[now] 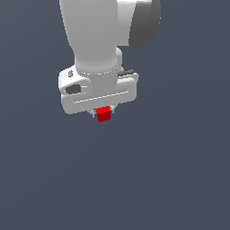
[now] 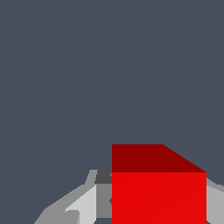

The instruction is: Pick up the red cube and move it to a goal position.

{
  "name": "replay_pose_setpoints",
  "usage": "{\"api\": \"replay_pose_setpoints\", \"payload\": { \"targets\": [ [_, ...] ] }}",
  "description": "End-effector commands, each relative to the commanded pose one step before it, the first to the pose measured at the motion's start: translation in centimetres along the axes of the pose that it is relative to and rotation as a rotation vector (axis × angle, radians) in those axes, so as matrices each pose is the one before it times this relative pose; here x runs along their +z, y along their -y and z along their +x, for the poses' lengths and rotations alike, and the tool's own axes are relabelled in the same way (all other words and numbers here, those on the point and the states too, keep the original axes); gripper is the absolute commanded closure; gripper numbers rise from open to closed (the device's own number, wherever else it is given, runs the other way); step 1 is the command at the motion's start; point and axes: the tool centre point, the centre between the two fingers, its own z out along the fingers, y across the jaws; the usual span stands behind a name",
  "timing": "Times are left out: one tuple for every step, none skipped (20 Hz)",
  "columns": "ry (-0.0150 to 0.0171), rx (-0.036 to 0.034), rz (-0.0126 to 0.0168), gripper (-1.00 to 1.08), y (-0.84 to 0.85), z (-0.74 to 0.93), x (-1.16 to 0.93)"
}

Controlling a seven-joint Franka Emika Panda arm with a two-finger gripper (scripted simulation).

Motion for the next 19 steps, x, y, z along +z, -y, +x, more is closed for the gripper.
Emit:
{"api": "replay_pose_setpoints", "payload": {
  "targets": [
    [0.00100, 0.00028, 0.00032, 1.08, 0.273, 0.394, -2.171],
    [0.00000, 0.00000, 0.00000, 1.08, 0.084, 0.154, -0.714],
    [0.00000, 0.00000, 0.00000, 1.08, 0.076, 0.145, -0.654],
    [0.00000, 0.00000, 0.00000, 1.08, 0.068, 0.136, -0.596],
    [0.00000, 0.00000, 0.00000, 1.08, 0.060, 0.126, -0.540],
    [0.00000, 0.00000, 0.00000, 1.08, 0.053, 0.116, -0.487],
    [0.00000, 0.00000, 0.00000, 1.08, 0.047, 0.106, -0.435],
    [0.00000, 0.00000, 0.00000, 1.08, 0.041, 0.096, -0.386],
    [0.00000, 0.00000, 0.00000, 1.08, 0.035, 0.087, -0.341],
    [0.00000, 0.00000, 0.00000, 1.08, 0.030, 0.079, -0.298],
    [0.00000, 0.00000, 0.00000, 1.08, 0.025, 0.070, -0.257],
    [0.00000, 0.00000, 0.00000, 1.08, 0.020, 0.062, -0.219],
    [0.00000, 0.00000, 0.00000, 1.08, 0.016, 0.054, -0.183],
    [0.00000, 0.00000, 0.00000, 1.08, 0.012, 0.047, -0.149],
    [0.00000, 0.00000, 0.00000, 1.08, 0.008, 0.039, -0.118],
    [0.00000, 0.00000, 0.00000, 1.08, 0.006, 0.030, -0.089],
    [0.00000, 0.00000, 0.00000, 1.08, 0.004, 0.022, -0.061],
    [0.00000, 0.00000, 0.00000, 1.08, 0.002, 0.013, -0.036],
    [0.00000, 0.00000, 0.00000, 1.08, 0.001, 0.004, -0.012]
  ]
}}
